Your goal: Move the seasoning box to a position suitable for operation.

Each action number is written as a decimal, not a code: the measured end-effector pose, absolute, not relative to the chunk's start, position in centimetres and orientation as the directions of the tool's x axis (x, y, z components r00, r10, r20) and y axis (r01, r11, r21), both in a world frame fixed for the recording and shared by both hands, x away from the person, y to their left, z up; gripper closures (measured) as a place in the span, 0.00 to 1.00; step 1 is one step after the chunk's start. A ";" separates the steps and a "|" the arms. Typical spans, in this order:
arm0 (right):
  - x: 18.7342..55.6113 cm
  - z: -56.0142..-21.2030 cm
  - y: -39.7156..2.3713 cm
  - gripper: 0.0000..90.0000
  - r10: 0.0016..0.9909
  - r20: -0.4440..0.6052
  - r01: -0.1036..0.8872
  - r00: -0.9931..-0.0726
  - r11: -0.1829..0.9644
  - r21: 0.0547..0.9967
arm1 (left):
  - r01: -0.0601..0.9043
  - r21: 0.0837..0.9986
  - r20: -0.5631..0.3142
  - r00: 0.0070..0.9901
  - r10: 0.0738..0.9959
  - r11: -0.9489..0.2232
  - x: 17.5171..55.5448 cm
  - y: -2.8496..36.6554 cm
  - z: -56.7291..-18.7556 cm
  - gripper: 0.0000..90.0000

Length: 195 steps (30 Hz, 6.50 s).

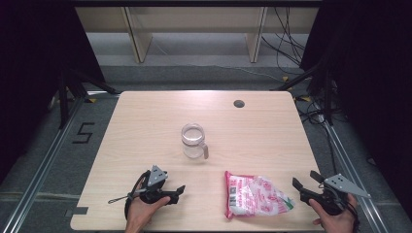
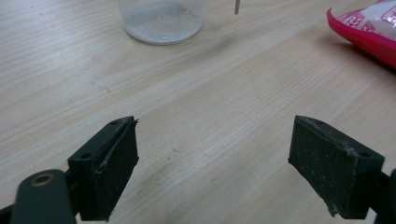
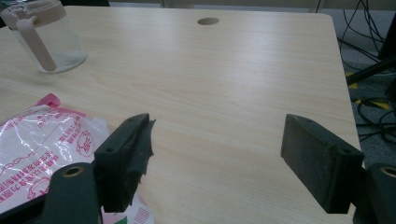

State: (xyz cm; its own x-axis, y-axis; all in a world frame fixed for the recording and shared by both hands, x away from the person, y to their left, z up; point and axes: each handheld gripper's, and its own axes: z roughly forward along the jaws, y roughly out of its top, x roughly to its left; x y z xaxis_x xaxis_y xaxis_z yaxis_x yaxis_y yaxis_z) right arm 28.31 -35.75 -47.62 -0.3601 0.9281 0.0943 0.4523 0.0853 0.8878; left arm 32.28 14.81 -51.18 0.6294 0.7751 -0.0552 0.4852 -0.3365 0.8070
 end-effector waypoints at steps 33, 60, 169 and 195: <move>28.5 -48.2 -36.0 0.28 0.929 0.132 0.454 -0.347 0.043 0.890 | 0.347 0.872 0.015 0.687 0.727 -0.346 38.9 6.8 -50.0 0.59; 28.8 -48.4 -36.1 0.28 0.922 0.111 0.449 -0.372 0.073 0.891 | 0.333 0.878 0.027 0.681 0.732 -0.343 40.0 7.2 -50.2 0.89; 28.9 -48.4 -36.0 0.28 0.912 0.129 0.461 -0.390 0.072 0.885 | 0.314 0.905 0.048 0.596 0.802 -0.288 40.2 11.7 -51.0 0.88; 28.7 -48.5 -36.3 0.28 0.914 0.133 0.460 -0.383 0.064 0.886 | 0.359 0.884 -0.014 0.660 0.751 -0.299 39.0 12.5 -49.8 0.47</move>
